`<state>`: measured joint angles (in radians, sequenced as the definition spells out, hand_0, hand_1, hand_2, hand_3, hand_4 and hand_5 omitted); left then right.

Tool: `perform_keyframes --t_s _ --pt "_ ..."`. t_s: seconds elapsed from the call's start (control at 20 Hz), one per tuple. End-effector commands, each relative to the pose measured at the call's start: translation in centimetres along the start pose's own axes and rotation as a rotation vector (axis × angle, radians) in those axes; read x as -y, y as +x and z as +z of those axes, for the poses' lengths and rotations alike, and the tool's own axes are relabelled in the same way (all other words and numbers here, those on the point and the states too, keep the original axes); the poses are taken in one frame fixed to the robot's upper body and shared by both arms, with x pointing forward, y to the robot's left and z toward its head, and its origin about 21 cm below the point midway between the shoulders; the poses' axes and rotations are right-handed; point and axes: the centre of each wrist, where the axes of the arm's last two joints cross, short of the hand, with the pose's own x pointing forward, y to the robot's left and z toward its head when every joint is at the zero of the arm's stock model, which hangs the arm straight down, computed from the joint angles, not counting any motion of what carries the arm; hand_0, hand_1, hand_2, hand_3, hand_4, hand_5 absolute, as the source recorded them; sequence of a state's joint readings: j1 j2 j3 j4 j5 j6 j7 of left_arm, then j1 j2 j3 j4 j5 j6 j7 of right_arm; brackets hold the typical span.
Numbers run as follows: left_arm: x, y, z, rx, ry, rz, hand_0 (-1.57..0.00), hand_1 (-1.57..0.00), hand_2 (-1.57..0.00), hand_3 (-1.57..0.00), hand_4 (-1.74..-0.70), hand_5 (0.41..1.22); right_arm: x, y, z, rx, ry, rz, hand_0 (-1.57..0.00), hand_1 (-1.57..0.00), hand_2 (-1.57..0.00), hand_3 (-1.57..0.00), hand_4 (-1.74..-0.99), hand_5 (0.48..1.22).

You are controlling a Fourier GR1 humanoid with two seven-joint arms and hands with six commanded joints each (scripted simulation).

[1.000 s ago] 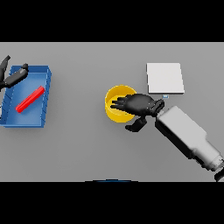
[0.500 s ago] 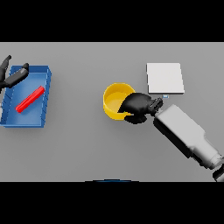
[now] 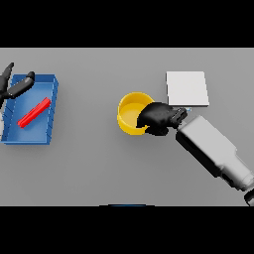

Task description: Pick up the red beaker and tilt it to pour out 1 green nut into yellow bowl. Pick up the yellow bowl and place it on the metallic measuring scale.

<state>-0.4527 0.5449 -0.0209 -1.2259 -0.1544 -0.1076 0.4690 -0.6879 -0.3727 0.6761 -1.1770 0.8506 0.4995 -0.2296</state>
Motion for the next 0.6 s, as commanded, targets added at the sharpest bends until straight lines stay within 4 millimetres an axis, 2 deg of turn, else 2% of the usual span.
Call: perform_keyframes --t_s 0.0,0.25,0.35,0.55 --pt "-0.2 -0.2 0.0 0.013 0.002 -0.002 0.0 0.0 0.0 0.0 -0.78 0.704 0.3 -0.1 0.4 -0.003 -0.003 -0.004 -1.52 -1.52 -1.41 -1.18 -1.724 1.209" --pt "-0.4 -0.1 0.3 0.023 -0.003 -0.002 0.0 0.0 0.0 0.0 -0.78 0.702 2.7 -0.2 2.7 -0.047 -0.02 0.0 -1.55 -1.55 -1.49 -1.15 -1.735 1.217" --pt "-0.3 0.3 0.2 0.023 -0.008 0.009 0.0 0.0 0.0 0.0 -0.78 0.702 3.4 -0.3 3.7 -0.084 -0.036 0.009 -1.56 -1.56 -1.43 -1.22 -1.737 1.219" --pt "-0.5 0.1 0.1 0.02 -0.002 0.021 0.0 0.0 0.0 0.0 -0.8 0.704 3.9 0.9 3.4 -0.107 -0.059 0.008 -1.57 -1.57 -1.51 -1.18 -1.739 1.219"
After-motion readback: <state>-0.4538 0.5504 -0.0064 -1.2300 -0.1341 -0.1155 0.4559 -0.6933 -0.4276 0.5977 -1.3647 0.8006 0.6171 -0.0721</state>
